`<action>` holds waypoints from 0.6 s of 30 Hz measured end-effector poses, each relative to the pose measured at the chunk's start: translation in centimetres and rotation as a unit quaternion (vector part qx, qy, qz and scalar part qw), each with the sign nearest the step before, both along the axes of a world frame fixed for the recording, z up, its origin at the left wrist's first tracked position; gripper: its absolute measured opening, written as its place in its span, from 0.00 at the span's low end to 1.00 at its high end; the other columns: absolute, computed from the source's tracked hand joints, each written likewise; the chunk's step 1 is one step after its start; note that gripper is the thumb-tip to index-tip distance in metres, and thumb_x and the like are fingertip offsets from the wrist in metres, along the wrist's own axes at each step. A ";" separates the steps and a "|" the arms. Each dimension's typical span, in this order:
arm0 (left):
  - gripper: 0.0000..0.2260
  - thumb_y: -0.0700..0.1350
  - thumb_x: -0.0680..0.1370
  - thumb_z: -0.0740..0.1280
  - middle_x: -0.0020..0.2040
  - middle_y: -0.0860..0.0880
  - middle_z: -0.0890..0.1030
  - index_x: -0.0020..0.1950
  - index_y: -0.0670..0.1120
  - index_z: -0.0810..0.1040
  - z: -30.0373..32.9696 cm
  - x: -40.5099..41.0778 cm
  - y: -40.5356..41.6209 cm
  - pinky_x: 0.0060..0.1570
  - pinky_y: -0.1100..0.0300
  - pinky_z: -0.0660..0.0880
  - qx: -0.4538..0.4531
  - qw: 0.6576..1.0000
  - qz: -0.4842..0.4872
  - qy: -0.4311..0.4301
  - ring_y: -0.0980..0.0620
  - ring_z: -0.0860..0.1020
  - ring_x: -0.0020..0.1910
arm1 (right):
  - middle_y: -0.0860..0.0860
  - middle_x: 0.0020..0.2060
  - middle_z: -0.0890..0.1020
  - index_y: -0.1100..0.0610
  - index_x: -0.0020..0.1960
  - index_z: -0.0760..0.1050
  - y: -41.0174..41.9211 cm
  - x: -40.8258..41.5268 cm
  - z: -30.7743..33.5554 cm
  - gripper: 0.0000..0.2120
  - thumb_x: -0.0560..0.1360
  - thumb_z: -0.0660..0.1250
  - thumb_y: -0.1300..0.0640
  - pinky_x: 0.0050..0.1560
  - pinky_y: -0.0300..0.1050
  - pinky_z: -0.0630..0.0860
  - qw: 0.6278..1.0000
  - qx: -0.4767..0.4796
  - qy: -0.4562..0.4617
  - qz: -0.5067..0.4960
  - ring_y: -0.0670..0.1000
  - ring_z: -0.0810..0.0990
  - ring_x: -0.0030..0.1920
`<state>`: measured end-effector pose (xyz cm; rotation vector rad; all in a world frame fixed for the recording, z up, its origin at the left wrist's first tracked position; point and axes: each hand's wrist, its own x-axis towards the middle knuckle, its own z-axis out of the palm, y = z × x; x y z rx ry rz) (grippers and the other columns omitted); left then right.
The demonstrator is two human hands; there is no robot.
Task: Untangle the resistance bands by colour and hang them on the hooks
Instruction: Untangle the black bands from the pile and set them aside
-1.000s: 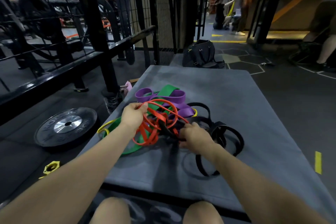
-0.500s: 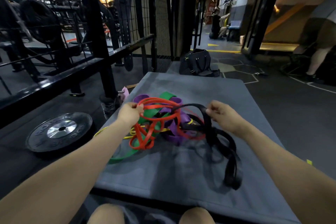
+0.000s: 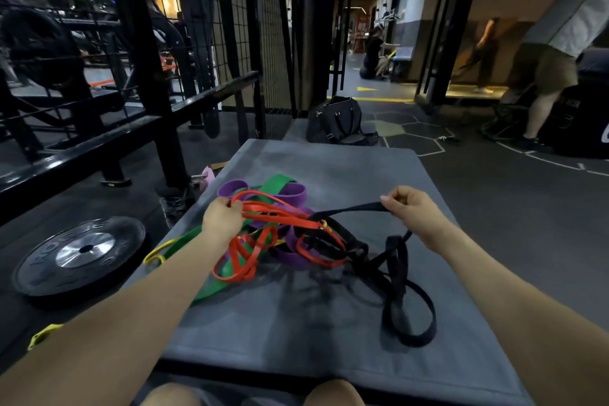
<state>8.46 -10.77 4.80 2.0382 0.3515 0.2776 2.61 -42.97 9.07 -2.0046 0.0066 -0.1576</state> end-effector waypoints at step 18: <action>0.18 0.49 0.74 0.67 0.62 0.47 0.73 0.63 0.48 0.72 -1.4 -3.5 -6.6 0.63 0.52 0.68 0.405 0.871 -0.260 -0.095 0.45 0.72 0.63 | 0.46 0.32 0.72 0.54 0.43 0.71 3.4 -2.0 -8.7 0.06 0.74 0.67 0.54 0.34 0.41 0.62 0.949 -0.295 0.014 0.114 0.49 0.70 0.35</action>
